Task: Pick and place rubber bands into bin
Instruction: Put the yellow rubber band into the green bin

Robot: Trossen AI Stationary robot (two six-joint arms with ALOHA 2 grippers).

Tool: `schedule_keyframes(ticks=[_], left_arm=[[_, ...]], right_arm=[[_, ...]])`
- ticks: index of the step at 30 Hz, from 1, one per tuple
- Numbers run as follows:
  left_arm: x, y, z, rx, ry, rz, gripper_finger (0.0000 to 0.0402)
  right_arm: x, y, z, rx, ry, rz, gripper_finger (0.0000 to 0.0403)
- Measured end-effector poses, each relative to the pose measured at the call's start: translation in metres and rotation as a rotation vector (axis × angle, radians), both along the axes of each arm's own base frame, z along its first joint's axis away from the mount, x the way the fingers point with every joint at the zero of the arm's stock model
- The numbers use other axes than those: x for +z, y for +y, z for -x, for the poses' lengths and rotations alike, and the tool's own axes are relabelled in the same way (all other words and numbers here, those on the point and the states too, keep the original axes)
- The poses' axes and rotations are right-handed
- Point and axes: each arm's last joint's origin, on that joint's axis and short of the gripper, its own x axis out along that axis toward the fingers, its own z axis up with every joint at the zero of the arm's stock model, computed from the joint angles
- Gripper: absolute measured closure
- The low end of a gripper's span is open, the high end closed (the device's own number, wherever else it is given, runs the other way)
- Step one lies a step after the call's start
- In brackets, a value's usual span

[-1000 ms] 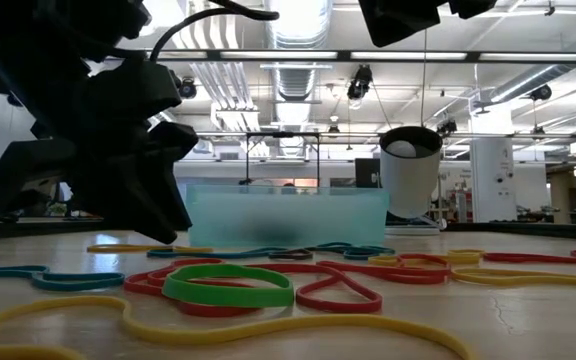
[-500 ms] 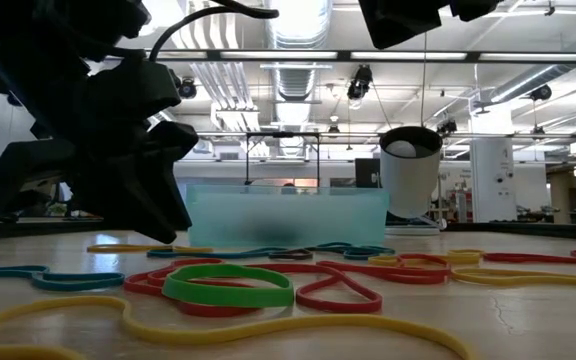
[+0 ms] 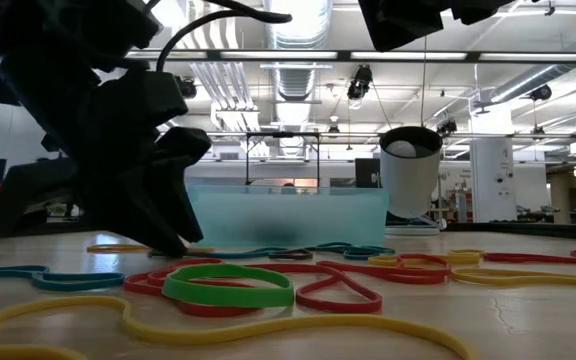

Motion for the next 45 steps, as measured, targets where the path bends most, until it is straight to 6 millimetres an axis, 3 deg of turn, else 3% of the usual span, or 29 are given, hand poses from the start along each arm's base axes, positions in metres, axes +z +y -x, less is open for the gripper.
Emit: schedule_keyframes(ticks=[5,16,29,45], left_arm=[[0.002,0.001,-0.003,0.021,-0.003,0.017,0.0311],[0.002,0.016,-0.008,0.144,0.026,0.229,0.0311],[0.002,0.014,-0.007,0.143,0.074,0.348,0.0311],[0.006,0.012,-0.011,0.080,0.053,0.214,0.0311]], right_arm=[[-0.001,0.000,0.000,0.000,0.002,0.001,0.0291],[-0.002,0.000,0.001,0.000,0.006,0.003,0.0296],[-0.003,0.000,0.001,0.000,0.008,0.004,0.0305],[-0.003,0.000,0.001,0.000,0.007,0.006,0.0309]])
